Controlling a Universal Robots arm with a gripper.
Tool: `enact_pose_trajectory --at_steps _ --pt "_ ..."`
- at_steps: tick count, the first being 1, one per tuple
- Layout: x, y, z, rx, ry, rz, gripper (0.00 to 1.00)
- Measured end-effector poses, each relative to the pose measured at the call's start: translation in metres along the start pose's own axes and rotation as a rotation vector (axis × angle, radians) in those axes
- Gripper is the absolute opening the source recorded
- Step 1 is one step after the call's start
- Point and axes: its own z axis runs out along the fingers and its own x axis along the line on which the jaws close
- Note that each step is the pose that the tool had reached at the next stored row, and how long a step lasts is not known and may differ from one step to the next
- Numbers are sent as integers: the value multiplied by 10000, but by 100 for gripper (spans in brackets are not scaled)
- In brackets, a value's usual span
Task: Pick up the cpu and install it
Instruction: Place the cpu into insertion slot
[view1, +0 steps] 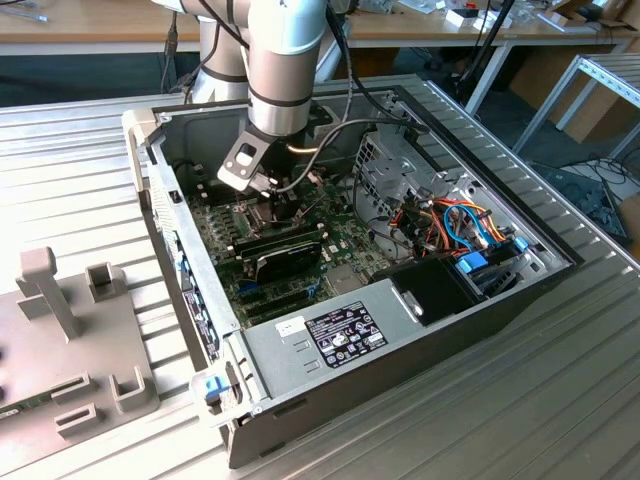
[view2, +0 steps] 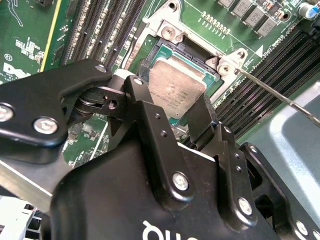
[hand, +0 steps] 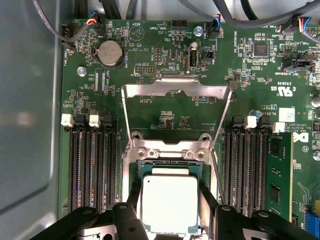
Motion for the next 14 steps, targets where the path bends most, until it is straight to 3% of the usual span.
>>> enact_pose_trajectory --at_steps 14 --pt "0 3 19 0 -3 0 55"
